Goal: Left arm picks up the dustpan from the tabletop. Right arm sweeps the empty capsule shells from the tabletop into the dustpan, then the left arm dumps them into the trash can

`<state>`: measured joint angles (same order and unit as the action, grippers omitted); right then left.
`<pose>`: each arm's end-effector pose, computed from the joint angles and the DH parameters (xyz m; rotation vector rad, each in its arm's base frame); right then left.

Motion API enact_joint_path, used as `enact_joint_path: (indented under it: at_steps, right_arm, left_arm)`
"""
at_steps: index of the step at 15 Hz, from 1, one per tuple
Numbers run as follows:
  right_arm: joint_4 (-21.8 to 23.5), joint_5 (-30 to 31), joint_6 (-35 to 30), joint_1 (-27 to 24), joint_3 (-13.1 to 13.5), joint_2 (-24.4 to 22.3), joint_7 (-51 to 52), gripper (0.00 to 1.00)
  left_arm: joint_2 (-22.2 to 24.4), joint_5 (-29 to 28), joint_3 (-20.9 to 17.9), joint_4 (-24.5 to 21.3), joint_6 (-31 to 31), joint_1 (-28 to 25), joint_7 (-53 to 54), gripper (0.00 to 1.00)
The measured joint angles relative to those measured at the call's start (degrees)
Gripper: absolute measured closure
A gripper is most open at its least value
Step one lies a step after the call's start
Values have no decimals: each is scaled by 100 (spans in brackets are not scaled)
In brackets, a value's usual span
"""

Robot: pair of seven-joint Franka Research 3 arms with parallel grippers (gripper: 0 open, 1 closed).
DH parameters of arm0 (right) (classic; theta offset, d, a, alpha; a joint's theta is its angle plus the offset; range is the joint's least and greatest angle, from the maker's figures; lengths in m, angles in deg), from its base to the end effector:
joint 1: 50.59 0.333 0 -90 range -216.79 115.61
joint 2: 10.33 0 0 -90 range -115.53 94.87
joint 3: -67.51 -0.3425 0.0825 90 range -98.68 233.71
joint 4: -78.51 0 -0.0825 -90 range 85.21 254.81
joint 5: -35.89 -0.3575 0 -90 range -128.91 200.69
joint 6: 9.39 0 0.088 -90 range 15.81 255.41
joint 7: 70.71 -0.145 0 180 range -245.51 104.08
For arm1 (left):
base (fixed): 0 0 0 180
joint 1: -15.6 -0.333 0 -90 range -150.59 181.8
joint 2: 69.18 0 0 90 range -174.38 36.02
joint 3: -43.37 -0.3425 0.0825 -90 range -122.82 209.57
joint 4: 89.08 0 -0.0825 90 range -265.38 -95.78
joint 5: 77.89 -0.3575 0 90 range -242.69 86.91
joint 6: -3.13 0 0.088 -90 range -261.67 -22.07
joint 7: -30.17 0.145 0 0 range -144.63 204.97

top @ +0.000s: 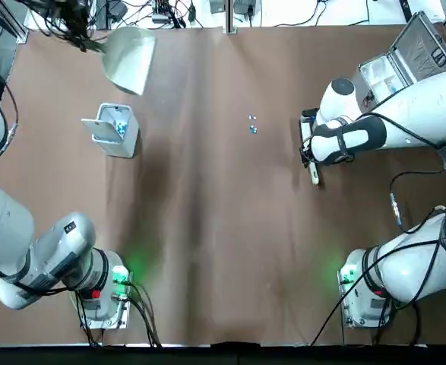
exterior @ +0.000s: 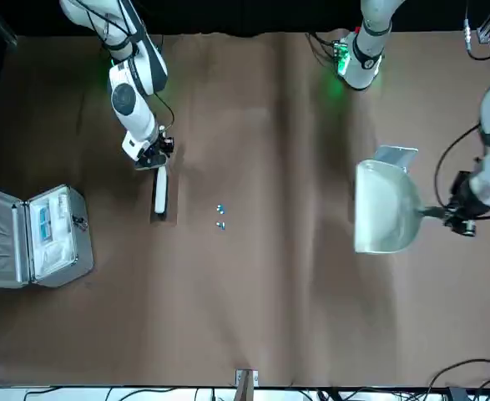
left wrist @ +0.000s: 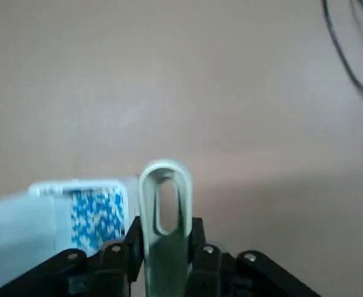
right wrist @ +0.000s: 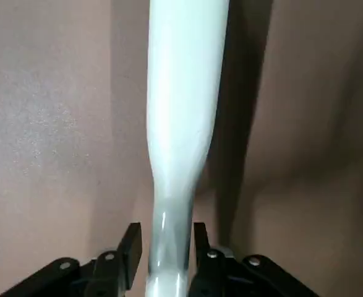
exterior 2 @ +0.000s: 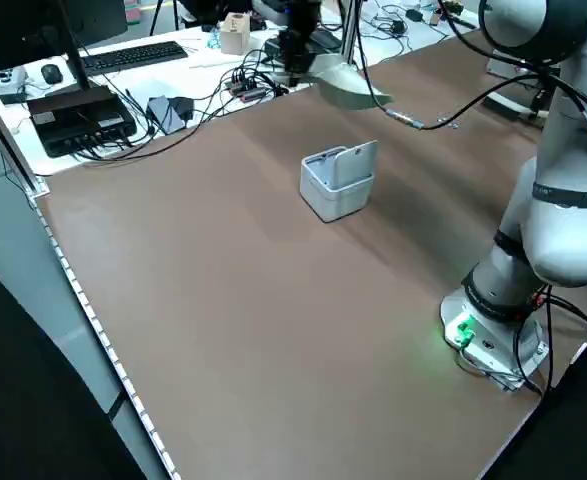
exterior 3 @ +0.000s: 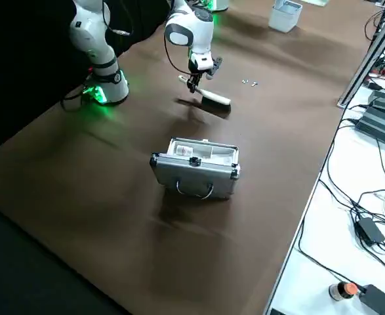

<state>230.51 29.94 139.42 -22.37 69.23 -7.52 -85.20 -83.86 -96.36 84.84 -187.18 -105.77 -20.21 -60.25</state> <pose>0.3566 0.1776 0.2293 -3.1230 -0.1843 0.1794 0.6034 0.0079 0.4656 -2.3407 -1.9529 -0.1571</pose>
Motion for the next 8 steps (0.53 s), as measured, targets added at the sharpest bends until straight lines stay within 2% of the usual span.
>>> enact_joint_path:
  at_steps: [3,8]
  right_arm:
    - [0,0,0,0,1,1,0,62]
    - [0,1,0,-12,9,1,-4,65]
  left_arm:
    - [-15,-39,152,-169,0,442,-785,67]
    - [-414,-790,165,-358,-1,1465,-2553,67]
